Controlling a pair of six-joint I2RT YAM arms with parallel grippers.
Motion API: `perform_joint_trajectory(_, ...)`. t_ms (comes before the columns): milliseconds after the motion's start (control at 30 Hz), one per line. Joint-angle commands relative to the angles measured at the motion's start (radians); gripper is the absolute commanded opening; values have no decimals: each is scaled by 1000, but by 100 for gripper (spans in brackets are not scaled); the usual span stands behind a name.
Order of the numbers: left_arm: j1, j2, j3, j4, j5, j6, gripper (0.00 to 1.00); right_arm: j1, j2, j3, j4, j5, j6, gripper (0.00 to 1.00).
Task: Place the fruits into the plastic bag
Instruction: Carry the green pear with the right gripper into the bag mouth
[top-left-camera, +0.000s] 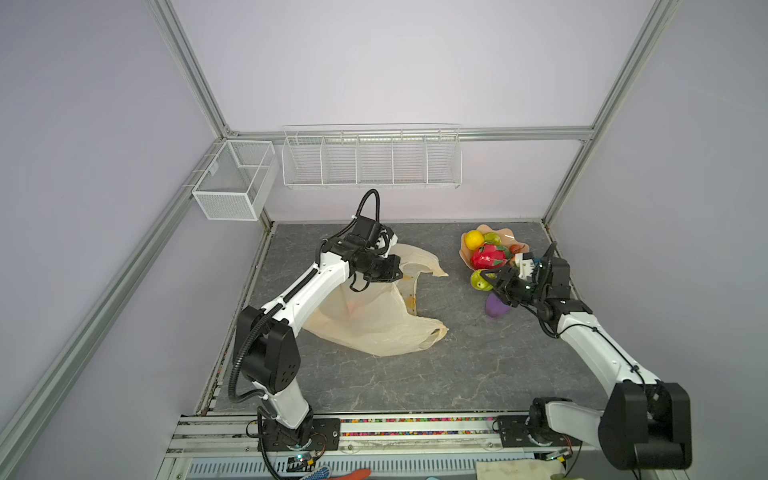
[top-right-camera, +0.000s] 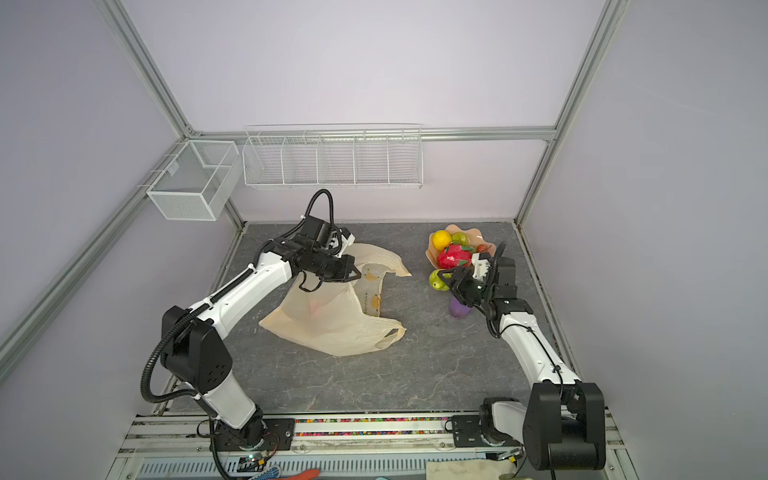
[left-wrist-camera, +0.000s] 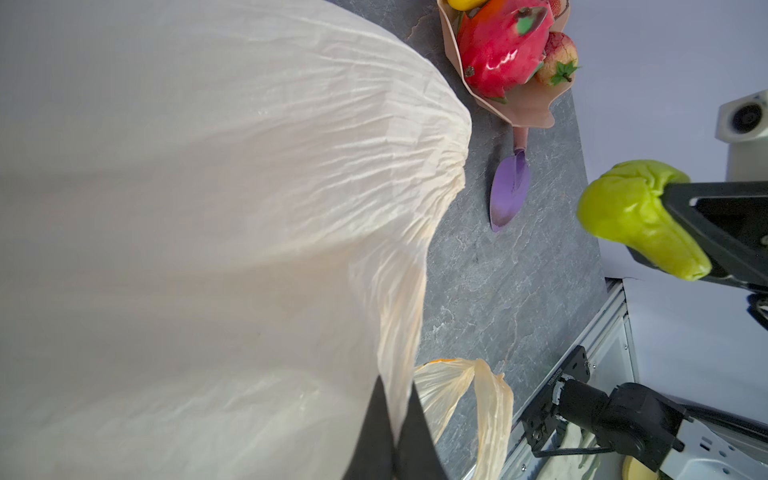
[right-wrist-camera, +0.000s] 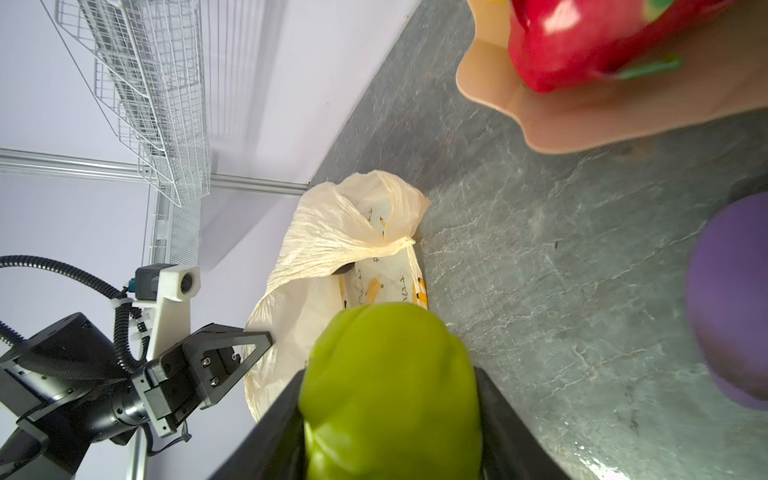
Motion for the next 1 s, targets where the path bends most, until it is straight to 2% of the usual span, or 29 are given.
perform_joint_trajectory(0, 1, 9, 30, 0, 24, 19, 0, 74, 67, -14, 178, -49, 67, 31)
perform_joint_trajectory(233, 1, 6, 32, 5, 34, 16, 0, 288, 283, 45, 388, -5, 162, 30)
perform_joint_trajectory(333, 1, 6, 33, 8, 42, 16, 0, 377, 384, 102, 426, 14, 181, 30)
perform_joint_trajectory(500, 1, 13, 37, 19, 49, 7, 0, 499, 569, 200, 602, 0, 297, 29)
perform_joint_trajectory(667, 1, 28, 62, 24, 52, 5, 0, 590, 721, 313, 660, -8, 368, 29)
perform_joint_trajectory(867, 0, 40, 73, 40, 64, 5, 0, 657, 886, 500, 601, -59, 408, 38)
perform_joint_trajectory(967, 0, 48, 75, 45, 64, 6, 0, 673, 938, 562, 594, -99, 435, 50)
